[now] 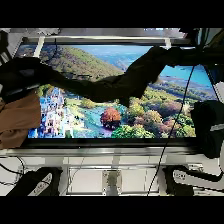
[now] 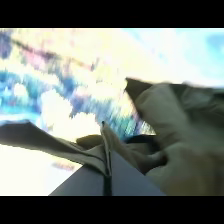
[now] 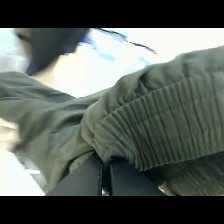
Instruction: Fold the clothes and pants, and hang the long-sleeved shirts on hangers.
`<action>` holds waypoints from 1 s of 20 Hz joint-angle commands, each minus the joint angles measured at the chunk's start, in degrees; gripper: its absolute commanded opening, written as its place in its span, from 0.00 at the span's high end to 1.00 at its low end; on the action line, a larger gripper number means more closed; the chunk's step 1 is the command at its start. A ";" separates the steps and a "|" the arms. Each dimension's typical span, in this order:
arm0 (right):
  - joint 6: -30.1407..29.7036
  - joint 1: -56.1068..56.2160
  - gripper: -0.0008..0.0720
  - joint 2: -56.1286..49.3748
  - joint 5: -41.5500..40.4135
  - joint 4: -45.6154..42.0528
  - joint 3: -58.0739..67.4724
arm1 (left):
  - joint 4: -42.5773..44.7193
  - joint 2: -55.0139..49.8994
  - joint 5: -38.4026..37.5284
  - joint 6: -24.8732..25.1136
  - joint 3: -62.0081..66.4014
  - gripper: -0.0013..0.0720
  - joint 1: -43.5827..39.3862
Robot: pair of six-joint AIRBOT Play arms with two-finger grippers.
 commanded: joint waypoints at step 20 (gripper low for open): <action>1.60 -5.90 0.32 -15.93 5.27 -24.09 -4.26 | 3.74 -14.27 3.85 -0.44 -9.11 0.77 -6.05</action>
